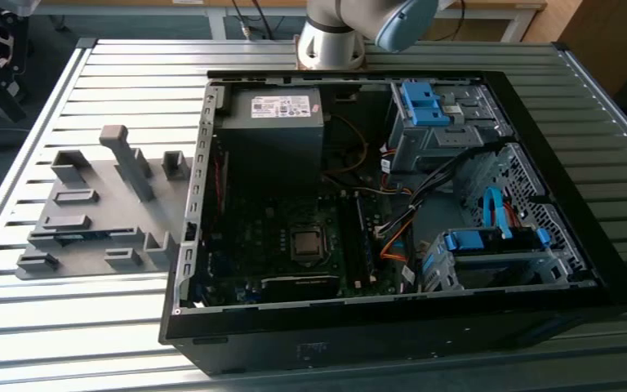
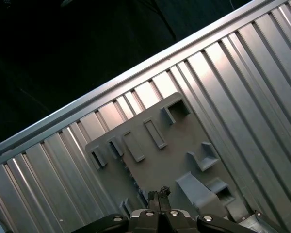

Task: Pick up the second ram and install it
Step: 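Pick up the second ram and move it above second insertion slot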

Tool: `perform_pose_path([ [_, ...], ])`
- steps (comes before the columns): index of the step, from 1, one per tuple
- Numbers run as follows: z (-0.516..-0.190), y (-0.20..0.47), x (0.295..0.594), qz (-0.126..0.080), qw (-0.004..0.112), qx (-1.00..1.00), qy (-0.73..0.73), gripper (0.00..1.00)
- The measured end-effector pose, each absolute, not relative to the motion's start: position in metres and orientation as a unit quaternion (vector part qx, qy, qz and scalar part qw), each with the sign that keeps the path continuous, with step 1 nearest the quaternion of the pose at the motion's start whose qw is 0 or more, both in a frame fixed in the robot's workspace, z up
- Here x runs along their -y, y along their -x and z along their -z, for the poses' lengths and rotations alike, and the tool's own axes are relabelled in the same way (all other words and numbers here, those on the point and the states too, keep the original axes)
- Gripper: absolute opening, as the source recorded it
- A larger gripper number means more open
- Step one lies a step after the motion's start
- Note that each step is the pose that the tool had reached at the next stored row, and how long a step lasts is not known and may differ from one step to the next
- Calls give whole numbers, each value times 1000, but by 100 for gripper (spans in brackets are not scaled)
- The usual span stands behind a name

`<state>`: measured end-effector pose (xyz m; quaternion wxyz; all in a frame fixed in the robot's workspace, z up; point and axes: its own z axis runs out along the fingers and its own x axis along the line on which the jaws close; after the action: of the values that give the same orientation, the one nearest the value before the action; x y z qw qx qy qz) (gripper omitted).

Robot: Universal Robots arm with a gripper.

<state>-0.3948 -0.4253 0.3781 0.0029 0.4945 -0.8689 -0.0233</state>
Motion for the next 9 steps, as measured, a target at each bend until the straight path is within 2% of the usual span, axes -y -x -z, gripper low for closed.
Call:
perform_pose_path([
  [9,-378,395,426,23,4,861,-507,11],
])
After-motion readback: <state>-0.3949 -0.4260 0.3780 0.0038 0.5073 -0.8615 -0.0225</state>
